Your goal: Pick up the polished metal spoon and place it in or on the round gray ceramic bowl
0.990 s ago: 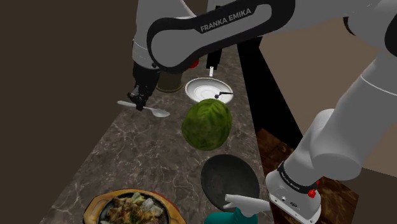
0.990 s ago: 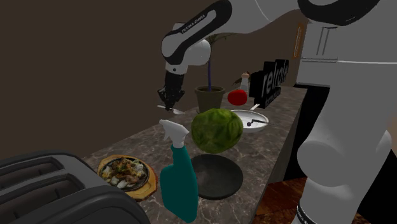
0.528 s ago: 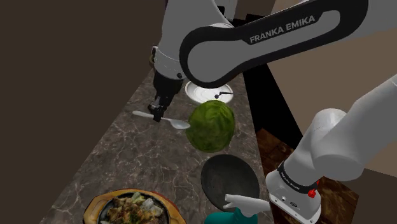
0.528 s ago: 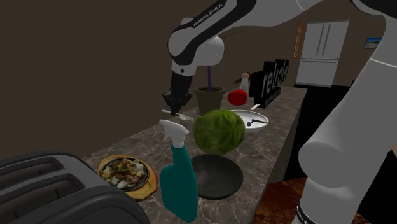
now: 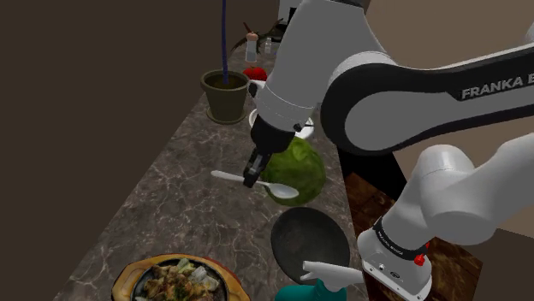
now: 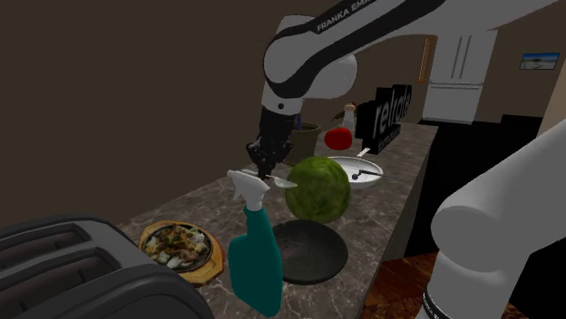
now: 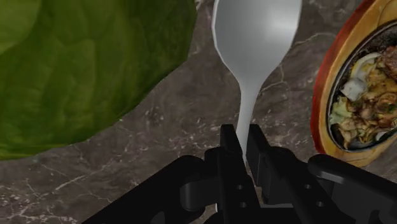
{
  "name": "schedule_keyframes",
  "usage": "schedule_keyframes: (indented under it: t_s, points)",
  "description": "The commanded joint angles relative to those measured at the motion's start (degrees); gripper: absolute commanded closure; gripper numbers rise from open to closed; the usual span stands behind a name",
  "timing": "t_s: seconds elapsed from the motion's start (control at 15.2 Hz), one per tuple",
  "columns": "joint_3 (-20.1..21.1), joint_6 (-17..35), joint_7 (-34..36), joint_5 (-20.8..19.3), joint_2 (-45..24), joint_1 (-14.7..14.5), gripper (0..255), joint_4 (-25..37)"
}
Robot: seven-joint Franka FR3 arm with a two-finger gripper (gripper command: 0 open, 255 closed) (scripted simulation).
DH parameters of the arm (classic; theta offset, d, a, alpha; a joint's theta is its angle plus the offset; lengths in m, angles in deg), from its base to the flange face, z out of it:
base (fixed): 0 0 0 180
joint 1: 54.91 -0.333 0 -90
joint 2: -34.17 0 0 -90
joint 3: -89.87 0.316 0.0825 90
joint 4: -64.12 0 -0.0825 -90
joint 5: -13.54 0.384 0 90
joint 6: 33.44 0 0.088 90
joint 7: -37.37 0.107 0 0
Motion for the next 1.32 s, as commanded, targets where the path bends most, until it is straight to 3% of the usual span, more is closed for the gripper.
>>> schedule_keyframes:
  t_s: [0.0, 0.59, 1.25]
  points:
    - [-0.05, -1.76, 0.65, 1.14, 4.78, -1.52, 255, -2.97]
    - [2.32, -14.07, 9.02, 5.68, 29.12, -11.58, 255, -14.27]
    - [5.49, -5.67, 8.45, 9.36, 27.2, -13.59, 255, -20.99]
